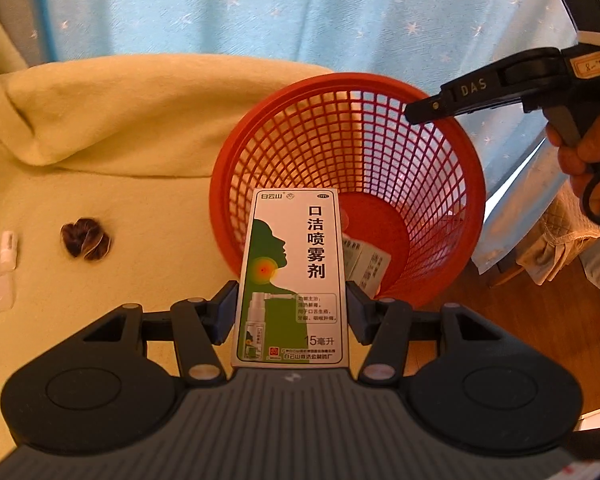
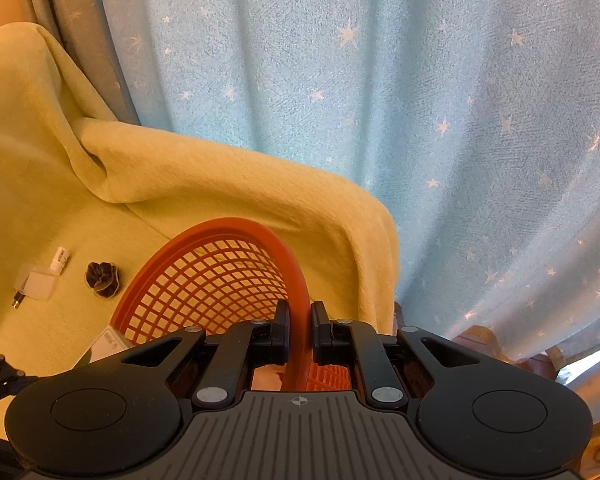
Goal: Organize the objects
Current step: 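Carry the spray box with the left tool into the wastebasket, then open the left tool to release the spray box into the basket, then lift the wastebasket off the sofa seat with the right tool, then move the open left tool down to the brown scrunchie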
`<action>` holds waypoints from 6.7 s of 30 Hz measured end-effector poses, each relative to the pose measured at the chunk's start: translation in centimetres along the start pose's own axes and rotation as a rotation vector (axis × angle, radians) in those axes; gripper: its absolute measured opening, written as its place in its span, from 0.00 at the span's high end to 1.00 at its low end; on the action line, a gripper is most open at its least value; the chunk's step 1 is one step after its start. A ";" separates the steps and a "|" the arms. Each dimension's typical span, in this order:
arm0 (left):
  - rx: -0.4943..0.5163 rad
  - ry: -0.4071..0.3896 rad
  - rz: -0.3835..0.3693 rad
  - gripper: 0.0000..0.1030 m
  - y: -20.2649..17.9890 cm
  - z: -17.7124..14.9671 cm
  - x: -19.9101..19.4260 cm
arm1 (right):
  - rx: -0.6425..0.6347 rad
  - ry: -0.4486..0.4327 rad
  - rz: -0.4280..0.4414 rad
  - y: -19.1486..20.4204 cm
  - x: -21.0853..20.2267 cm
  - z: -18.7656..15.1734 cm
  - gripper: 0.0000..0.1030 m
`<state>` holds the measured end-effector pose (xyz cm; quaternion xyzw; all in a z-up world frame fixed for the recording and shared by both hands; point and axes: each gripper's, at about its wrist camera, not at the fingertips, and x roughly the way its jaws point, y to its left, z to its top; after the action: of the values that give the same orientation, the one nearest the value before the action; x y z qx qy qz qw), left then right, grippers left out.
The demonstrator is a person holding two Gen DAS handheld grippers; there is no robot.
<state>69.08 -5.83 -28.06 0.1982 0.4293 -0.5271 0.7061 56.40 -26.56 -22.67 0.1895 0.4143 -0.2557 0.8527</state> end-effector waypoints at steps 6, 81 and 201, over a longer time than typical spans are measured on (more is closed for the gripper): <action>0.018 0.000 -0.010 0.51 0.2 0.9 0.9 | -0.002 0.001 -0.001 0.0 0.0 -0.1 0.93; -0.366 -0.033 0.264 0.47 10.9 -5.1 -5.7 | 0.523 0.357 0.027 -4.4 5.7 2.6 0.93; -0.164 0.060 0.245 0.53 18.6 1.3 10.8 | 0.395 0.295 0.040 5.7 6.4 10.6 0.91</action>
<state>87.47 -6.22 -39.35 0.2067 0.4645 -0.3938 0.7658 69.61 -29.50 -20.93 0.3960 0.4726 -0.2844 0.7341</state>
